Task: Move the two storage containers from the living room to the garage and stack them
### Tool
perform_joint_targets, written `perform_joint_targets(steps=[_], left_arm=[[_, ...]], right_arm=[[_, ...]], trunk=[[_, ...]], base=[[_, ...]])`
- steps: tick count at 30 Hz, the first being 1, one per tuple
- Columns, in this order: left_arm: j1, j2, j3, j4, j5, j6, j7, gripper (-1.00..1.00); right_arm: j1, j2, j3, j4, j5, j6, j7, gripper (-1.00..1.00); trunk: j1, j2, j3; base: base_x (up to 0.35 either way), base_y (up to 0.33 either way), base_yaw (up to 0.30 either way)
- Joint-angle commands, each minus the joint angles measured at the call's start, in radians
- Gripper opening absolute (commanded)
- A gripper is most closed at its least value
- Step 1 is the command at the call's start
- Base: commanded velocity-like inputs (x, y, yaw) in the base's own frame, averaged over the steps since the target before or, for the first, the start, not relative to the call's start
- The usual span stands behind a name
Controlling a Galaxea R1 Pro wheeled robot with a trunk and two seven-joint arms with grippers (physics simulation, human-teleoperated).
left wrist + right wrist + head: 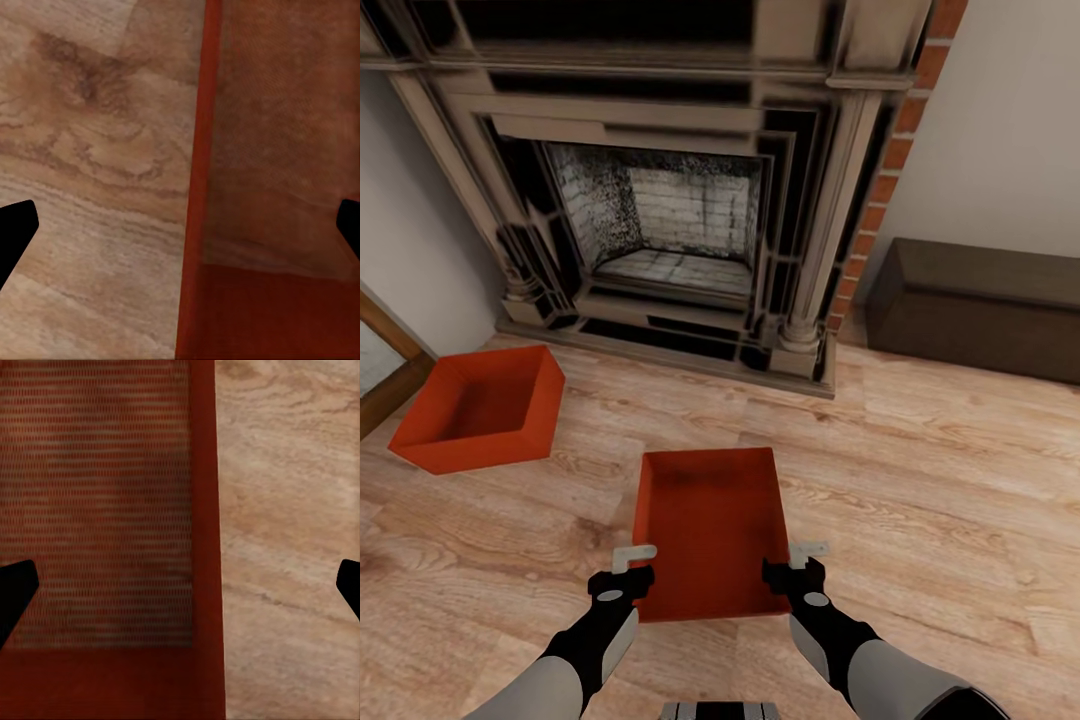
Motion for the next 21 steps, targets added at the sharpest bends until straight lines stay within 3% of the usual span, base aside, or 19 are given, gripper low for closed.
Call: perform_joint_targets(steps=[1,7,21], left_arm=[[0.0,0.0,0.0,-0.001,0.001,0.003,0.003,1.0],[0.0,0.0,0.0,-0.005,0.001,0.003,0.003,1.0],[0.0,0.0,-0.001,-0.018,0.001,0.003,0.005,1.0]], right_arm=[[-0.001,0.0,0.009,0.001,-0.01,-0.004,-0.004,1.0],[-0.001,-0.003,0.009,-0.004,-0.009,-0.004,-0.004,1.0],[-0.001,0.001,0.001,-0.008,-0.017,-0.006,-0.021,1.0]], trunk=[[0.004,-0.007,-0.004],[0.027,-0.049,-0.023],[0.027,-0.049,-0.023]], base=[[0.0,0.0,0.0],[0.0,0.0,0.0],[0.0,0.0,0.0]])
